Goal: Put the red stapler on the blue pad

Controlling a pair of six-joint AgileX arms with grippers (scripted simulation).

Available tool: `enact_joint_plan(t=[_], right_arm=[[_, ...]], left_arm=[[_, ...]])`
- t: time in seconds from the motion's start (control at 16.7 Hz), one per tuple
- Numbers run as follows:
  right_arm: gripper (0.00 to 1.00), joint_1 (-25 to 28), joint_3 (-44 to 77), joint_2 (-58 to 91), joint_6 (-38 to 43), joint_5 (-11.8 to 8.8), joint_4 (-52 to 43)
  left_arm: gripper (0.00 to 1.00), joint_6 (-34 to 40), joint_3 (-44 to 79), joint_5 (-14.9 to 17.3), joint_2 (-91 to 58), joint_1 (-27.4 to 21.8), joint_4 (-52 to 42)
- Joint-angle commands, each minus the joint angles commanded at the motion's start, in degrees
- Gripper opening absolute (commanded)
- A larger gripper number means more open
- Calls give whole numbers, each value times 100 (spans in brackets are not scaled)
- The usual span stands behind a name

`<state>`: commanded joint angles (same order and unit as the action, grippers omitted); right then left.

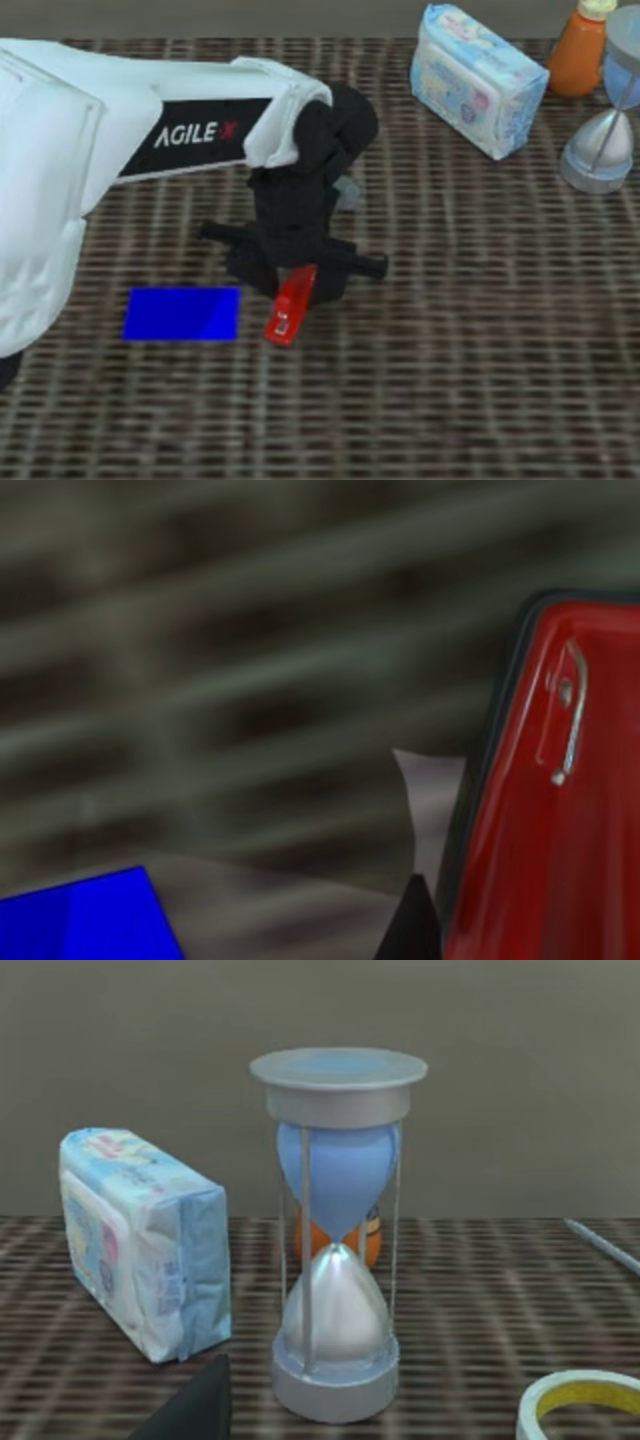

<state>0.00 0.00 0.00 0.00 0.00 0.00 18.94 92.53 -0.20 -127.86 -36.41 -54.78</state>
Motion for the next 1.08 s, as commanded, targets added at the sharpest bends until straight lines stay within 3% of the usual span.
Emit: enact_joint_plan(t=[0.18,0.24,0.78,1.08], right_arm=[[100,0,0,0,0,0,0],[100,0,0,0,0,0,0],[100,0,0,0,0,0,0],[100,0,0,0,0,0,0]], left_arm=[[2,0,0,0,0,0,0],[0,0,0,0,0,0,0],[0,-6,21,0,9,0,-20],[0,24,777,-5,195,45,-991]])
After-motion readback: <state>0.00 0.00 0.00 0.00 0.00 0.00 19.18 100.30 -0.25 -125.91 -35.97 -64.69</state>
